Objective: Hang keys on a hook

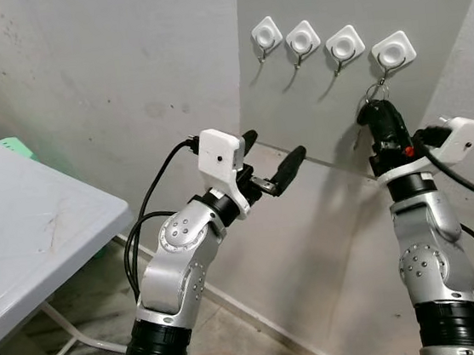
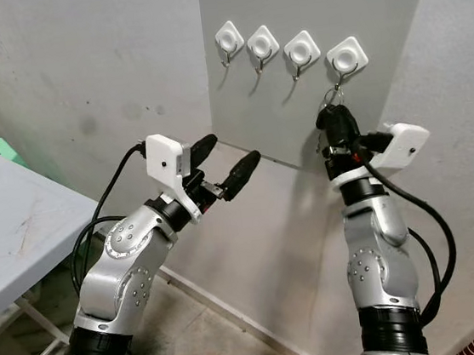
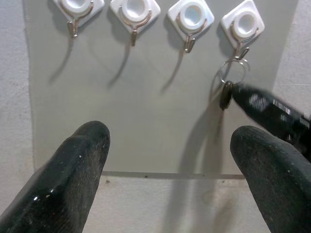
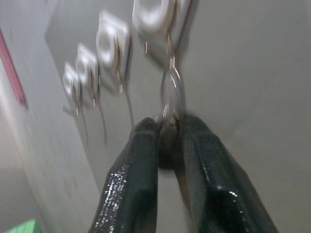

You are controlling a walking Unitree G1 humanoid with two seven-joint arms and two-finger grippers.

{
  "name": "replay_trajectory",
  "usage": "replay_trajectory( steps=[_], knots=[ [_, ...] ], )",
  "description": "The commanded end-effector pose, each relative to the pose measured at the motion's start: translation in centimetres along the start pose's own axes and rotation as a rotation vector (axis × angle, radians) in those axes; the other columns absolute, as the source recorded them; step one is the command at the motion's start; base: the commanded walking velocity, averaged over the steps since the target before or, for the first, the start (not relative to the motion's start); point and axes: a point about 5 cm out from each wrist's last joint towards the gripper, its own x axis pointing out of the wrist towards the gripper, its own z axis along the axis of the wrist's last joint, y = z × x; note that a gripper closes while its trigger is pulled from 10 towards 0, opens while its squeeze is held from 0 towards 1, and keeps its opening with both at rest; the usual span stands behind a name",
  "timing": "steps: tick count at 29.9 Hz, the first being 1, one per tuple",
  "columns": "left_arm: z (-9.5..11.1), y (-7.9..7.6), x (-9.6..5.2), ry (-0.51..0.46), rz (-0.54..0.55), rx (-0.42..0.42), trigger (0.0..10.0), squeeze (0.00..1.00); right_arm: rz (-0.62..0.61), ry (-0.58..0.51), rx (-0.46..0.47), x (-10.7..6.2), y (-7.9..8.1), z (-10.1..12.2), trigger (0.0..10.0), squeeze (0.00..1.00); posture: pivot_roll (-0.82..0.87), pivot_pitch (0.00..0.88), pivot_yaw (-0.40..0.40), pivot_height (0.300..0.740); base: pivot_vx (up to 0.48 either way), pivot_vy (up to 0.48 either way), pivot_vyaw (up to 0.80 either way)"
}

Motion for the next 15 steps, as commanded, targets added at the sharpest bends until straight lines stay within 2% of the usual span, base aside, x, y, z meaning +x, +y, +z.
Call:
replay_trajectory(
  steps=[1,9,10,12,15],
  knots=[
    [-0.4,0.6,-0.1,0.009,0.044,-0.001,10.0,0.0,0.004,0.028,-0.03,-0.3,-0.1,-0.6,10.0,1.0,-0.03,0.0,-0.008,0.74,0.0,0.0,0.0],
    [-3.5,2.6,-1.9,0.068,0.216,-0.032,10.0,0.0,-0.03,0.144,-0.096,-2.5,-0.8,-3.4,10.0,1.0,-0.03,0.0,-0.015,0.74,0.0,0.0,0.0],
    [-4.8,3.3,-2.6,0.098,0.28,-0.076,10.0,0.0,-0.035,0.172,-0.091,-3.1,-0.9,-4.1,10.0,1.0,-0.03,0.0,-0.016,0.74,0.0,0.0,0.0],
    [-6.0,3.9,-3.3,0.121,0.323,-0.103,10.0,0.0,-0.046,0.201,-0.106,-3.6,-1.2,-4.8,10.0,1.0,-0.03,0.0,-0.016,0.74,0.0,0.0,0.0],
    [-8.5,4.7,-4.8,0.191,0.379,-0.089,10.0,0.0,-0.063,0.259,-0.137,-4.8,-1.8,-6.3,10.0,1.0,-0.03,0.0,-0.019,0.74,0.0,0.0,0.0]
  ],
)
